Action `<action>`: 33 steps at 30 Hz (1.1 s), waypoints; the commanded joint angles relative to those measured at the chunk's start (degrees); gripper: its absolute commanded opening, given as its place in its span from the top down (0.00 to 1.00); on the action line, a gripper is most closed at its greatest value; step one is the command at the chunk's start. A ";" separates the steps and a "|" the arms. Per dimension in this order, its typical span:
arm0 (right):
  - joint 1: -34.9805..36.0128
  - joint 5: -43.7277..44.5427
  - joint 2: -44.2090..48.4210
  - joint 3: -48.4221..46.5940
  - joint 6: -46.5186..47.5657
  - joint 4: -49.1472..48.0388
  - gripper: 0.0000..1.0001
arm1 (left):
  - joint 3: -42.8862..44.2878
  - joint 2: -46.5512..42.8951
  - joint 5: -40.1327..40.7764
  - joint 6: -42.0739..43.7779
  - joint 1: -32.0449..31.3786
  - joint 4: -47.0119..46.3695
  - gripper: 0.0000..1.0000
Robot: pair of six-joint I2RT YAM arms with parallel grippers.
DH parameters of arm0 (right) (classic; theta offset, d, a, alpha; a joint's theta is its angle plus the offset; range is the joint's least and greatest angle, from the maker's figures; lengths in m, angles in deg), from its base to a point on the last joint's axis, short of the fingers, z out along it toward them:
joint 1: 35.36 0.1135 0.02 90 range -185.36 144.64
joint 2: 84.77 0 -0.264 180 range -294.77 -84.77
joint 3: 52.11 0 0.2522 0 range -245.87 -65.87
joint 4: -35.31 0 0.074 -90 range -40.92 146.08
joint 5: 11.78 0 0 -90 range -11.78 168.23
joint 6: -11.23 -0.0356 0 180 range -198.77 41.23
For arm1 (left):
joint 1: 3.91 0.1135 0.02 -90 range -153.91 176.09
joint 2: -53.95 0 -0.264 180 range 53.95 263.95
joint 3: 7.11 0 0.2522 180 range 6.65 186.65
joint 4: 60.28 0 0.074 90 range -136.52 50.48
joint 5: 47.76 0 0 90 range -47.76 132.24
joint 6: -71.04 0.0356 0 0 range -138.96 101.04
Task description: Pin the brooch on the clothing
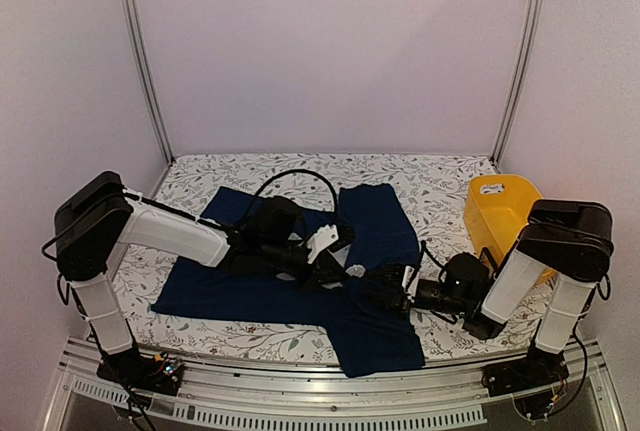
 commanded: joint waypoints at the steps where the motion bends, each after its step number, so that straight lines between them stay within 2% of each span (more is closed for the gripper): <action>1: 1.16 3.48 -4.47 0.18 -3.03 -4.85 0.64 | 0.08 -2.62 -0.98 -0.84 0.06 -0.28 1.00; 3: 1.16 7.26 -6.31 0.25 -3.69 -8.71 0.69 | 0.08 -2.70 -1.76 -0.94 0.01 -0.08 1.00; 10: 1.16 9.02 -8.11 -1.51 -1.91 -8.25 0.77 | 0.08 -3.11 -4.20 -0.39 -0.01 1.01 1.00; 15: 1.11 10.43 -8.90 -2.07 -1.09 -7.04 0.95 | 0.34 -3.85 -6.07 -0.43 -0.08 0.82 1.00; 19: 0.24 10.68 -9.04 -1.69 -1.57 -6.56 1.00 | 0.50 -4.76 -9.75 -0.01 -0.23 1.45 1.00; 33: -1.84 9.23 -7.72 -2.76 -3.36 0.65 1.00 | 0.08 -8.20 -10.69 0.57 -0.91 3.49 1.00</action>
